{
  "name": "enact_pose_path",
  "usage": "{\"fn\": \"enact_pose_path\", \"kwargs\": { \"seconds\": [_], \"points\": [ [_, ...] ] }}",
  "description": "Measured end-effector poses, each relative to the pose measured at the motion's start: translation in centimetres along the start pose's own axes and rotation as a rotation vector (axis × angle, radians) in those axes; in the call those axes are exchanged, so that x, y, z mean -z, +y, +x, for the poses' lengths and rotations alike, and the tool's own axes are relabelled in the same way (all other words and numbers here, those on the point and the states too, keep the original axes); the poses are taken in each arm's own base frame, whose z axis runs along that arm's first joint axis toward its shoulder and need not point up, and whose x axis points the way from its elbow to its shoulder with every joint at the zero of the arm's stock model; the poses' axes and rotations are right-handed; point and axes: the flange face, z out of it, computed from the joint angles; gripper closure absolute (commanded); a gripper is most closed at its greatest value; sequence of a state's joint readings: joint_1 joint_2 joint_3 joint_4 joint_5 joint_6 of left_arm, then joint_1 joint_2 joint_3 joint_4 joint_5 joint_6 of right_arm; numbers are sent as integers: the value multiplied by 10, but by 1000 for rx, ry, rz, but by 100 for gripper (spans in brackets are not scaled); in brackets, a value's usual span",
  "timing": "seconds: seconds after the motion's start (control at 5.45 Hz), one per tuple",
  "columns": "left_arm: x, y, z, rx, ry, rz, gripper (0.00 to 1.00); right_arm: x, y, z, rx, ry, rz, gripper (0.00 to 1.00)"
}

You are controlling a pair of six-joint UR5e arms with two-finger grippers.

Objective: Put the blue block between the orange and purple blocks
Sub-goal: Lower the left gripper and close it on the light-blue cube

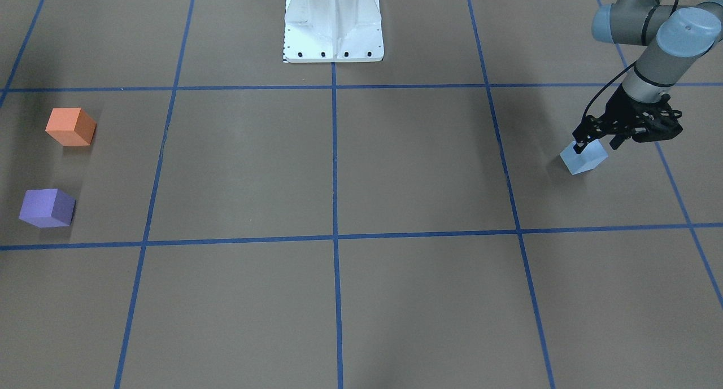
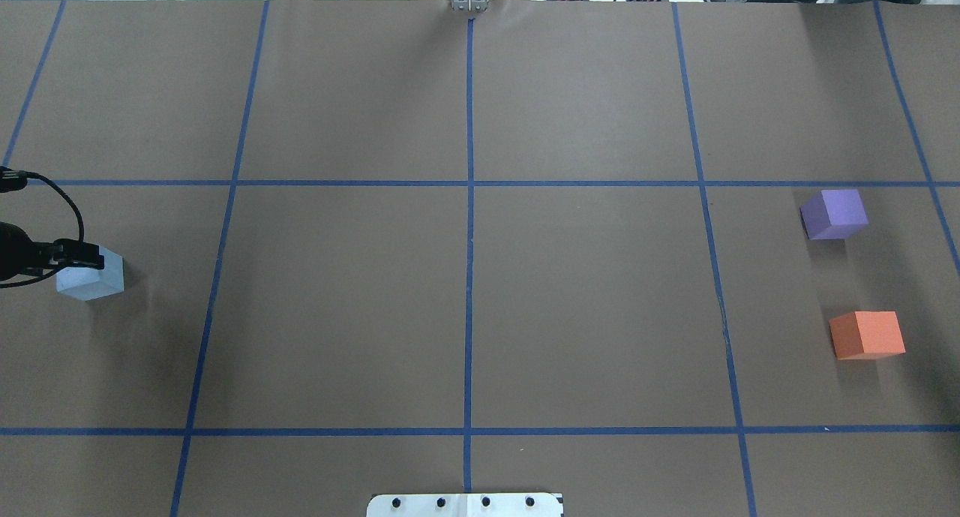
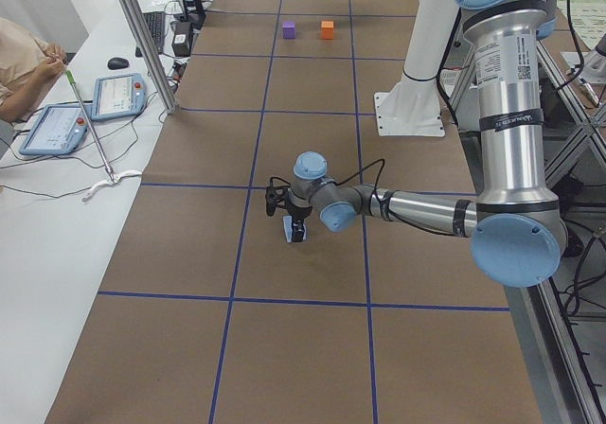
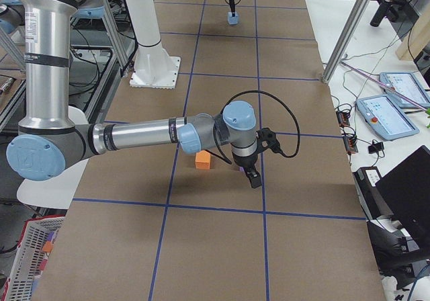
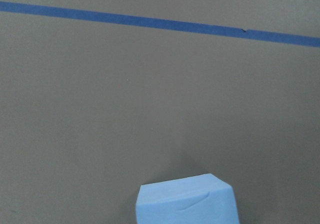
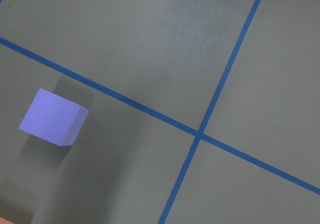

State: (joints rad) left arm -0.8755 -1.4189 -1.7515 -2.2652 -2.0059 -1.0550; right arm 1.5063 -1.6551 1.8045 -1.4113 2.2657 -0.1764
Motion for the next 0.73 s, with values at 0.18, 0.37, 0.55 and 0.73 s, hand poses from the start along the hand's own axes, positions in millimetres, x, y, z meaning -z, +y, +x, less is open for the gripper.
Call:
{"fn": "enact_pose_path", "kwargs": {
  "seconds": [0.18,0.37,0.55,0.73],
  "points": [
    [0,0,2,2,1,0,0,0,0,0,-1,0,-1,0],
    [-2,1,3,0,0,-5,0,-1,1,1,-2,0,-3,0],
    [-7,5,5,-7,-2,-15,0,-2,1,2,-4,-1,-5,0],
    [-12,10,7,-15,-6,-26,1,-3,2,2,-5,-1,-7,0]
  ]
}}
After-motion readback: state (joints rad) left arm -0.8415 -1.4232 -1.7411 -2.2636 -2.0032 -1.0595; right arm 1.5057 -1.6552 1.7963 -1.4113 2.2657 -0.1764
